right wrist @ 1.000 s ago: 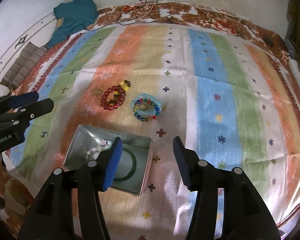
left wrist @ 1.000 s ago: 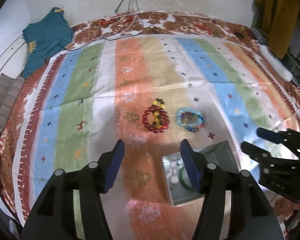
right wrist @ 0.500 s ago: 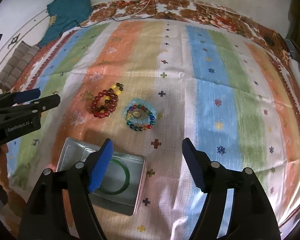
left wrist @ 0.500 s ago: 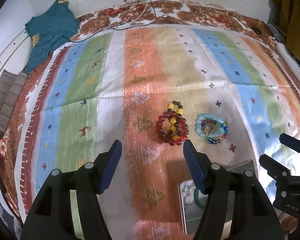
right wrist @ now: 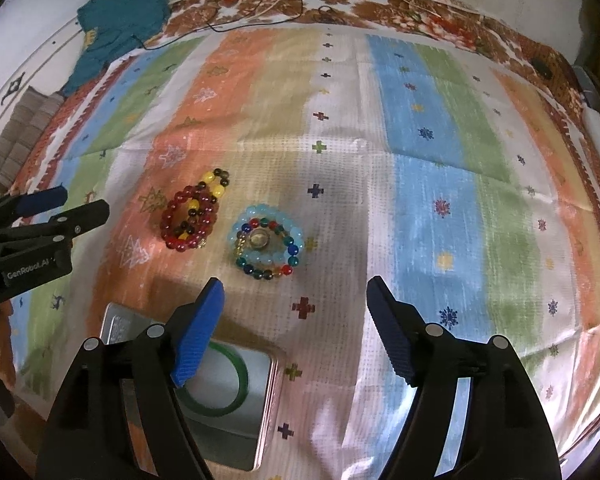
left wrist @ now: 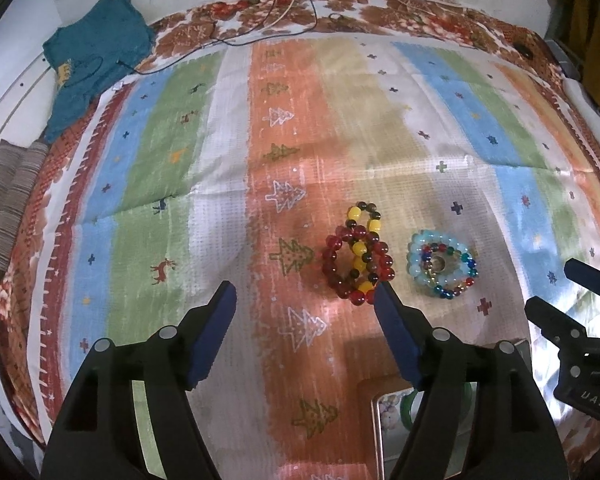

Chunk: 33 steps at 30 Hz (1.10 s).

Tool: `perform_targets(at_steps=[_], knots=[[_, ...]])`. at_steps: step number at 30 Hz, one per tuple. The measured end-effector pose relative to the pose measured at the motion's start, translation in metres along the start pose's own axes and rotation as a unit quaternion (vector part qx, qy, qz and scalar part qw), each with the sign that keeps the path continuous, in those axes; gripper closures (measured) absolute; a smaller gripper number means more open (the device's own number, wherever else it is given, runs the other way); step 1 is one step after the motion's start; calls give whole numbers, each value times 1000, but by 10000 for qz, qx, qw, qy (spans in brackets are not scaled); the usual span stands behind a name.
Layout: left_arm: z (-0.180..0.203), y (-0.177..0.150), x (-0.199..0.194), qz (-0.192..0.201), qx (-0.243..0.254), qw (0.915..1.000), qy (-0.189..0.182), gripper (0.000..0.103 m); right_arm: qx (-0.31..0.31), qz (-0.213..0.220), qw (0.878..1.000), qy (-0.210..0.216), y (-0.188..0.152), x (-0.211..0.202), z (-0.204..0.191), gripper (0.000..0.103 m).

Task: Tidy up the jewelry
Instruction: 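Move both tools toward the red and multicolour bead bracelets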

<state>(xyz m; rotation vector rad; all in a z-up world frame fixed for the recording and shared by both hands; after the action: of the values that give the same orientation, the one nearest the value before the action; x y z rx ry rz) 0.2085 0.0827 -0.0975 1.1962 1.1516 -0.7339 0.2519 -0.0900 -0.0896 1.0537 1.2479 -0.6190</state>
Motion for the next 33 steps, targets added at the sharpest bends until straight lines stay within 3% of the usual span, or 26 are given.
perform_targets(at_steps=[20, 33], knots=[[3, 20, 50, -475, 128, 9987, 113, 32, -18, -400, 9990, -183, 24, 44, 3, 29], [9, 27, 80, -676, 335, 9970, 148, 39, 5, -650, 9978, -159, 33, 76, 7, 30]])
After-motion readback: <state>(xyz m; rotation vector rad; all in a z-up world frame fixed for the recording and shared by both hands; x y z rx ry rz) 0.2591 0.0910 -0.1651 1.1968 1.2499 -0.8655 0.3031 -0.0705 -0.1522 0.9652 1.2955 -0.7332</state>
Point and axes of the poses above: each gripper's, at about its wrist camera, not at the fingertips, and x roughly the way its jaws point, z to its right, y to its top, the point moved 2 cm from there along x, roughly the way its jaws point, and after that the axes turned 6 degrees about -z, right-handed, at the moved point
